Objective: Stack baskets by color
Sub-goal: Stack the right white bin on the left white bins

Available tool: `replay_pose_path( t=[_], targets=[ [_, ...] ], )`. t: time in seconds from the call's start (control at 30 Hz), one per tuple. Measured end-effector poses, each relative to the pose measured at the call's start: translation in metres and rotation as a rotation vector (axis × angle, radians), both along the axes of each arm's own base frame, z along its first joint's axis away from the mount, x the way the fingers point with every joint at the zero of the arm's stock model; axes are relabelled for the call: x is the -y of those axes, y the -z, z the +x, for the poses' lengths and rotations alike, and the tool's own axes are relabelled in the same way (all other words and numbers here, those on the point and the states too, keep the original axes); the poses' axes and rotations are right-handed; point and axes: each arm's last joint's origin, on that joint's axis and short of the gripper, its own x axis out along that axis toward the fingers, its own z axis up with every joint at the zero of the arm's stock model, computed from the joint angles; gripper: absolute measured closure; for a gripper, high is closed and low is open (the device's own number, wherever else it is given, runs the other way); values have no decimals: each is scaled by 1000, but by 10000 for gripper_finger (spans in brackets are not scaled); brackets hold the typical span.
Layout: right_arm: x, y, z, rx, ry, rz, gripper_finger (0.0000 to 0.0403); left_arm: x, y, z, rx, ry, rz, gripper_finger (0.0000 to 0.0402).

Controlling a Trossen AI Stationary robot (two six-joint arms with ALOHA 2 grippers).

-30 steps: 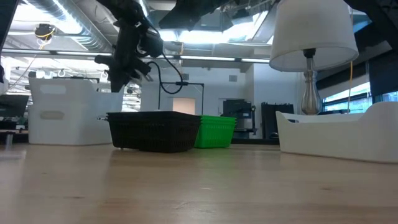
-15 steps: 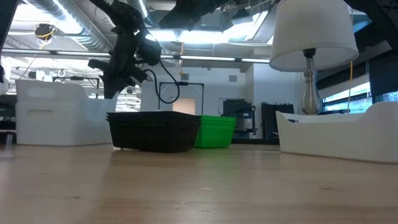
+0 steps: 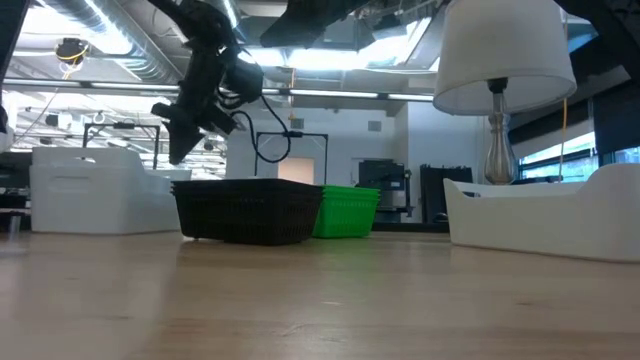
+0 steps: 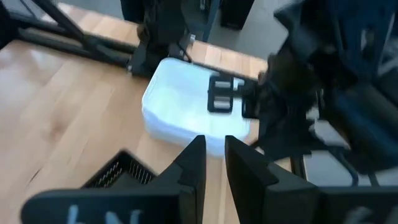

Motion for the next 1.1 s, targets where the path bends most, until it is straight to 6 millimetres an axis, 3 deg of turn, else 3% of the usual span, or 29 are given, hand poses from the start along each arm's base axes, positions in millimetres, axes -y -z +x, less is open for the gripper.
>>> replay_pose_path(
  t=[0.2, 0.47, 0.77, 1.1],
  targets=[
    [-10, -39, -36, -32, -23, -38, 341, 14, -27, -10, 127, 1, 20, 359],
    [-24, -43, -84, -325, -6, -42, 341, 51, -79, -28, 463, -40, 53, 359],
    [-33, -17, -113, -730, 71, 126, 341, 103, -127, -52, 805, 3, 85, 359],
    [-35, 27, -113, -917, 41, 142, 341, 134, -153, -78, 1006, 20, 119, 359]
  ],
)
